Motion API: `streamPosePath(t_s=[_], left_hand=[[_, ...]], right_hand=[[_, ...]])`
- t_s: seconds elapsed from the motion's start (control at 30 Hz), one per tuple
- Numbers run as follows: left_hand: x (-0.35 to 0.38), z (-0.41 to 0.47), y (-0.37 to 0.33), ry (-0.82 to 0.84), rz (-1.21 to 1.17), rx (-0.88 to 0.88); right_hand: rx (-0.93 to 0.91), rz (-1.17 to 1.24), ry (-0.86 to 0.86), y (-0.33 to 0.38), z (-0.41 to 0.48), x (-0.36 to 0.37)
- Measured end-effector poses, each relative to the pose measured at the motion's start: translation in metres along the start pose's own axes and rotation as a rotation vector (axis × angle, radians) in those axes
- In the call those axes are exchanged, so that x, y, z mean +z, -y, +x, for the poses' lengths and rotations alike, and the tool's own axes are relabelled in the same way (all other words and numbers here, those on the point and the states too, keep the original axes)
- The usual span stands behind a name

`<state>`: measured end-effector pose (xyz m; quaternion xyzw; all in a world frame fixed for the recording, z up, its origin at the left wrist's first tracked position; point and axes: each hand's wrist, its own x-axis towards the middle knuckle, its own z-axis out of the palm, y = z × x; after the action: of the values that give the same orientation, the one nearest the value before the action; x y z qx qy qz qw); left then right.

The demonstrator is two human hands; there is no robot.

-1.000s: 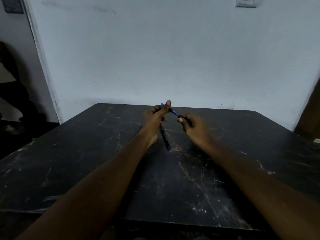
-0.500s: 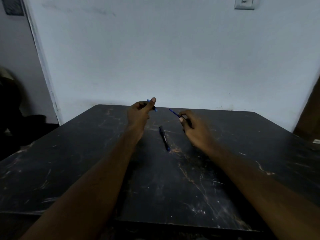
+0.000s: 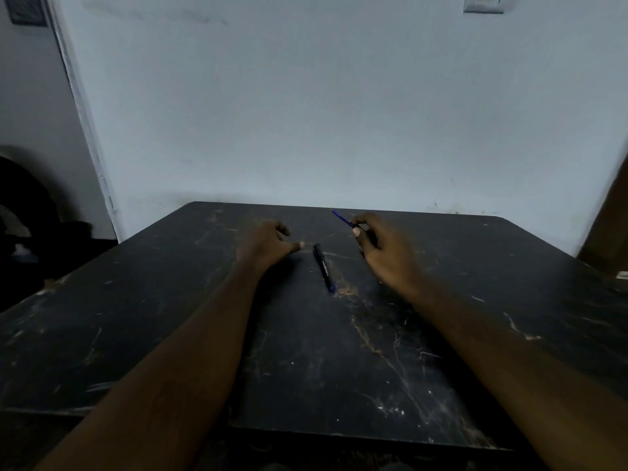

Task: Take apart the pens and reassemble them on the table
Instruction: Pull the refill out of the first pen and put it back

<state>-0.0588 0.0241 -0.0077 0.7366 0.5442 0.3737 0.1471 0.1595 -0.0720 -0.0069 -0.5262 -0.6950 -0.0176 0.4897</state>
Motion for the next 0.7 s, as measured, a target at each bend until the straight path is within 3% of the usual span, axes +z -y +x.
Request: streamPosePath(t_s=[0.3, 0.57, 0.63, 0.7], left_hand=[[-0.001, -0.002, -0.001, -0.009, 0.001, 0.026], [0.003, 0.002, -0.002, -0.144, -0.023, -0.001], [0.005, 0.0, -0.015, -0.176, -0.117, -0.002], [0.008, -0.003, -0.034, -0.104, -0.346, -0.023]], right_hand=[[0.008, -0.038, 0.014, 0.0, -0.001, -0.001], [0.033, -0.006, 0.008, 0.003, -0.002, -0.004], [0.066, 0.007, -0.002, 0.003, -0.002, -0.003], [0.1, 0.023, -0.015, 0.003, -0.001, -0.002]])
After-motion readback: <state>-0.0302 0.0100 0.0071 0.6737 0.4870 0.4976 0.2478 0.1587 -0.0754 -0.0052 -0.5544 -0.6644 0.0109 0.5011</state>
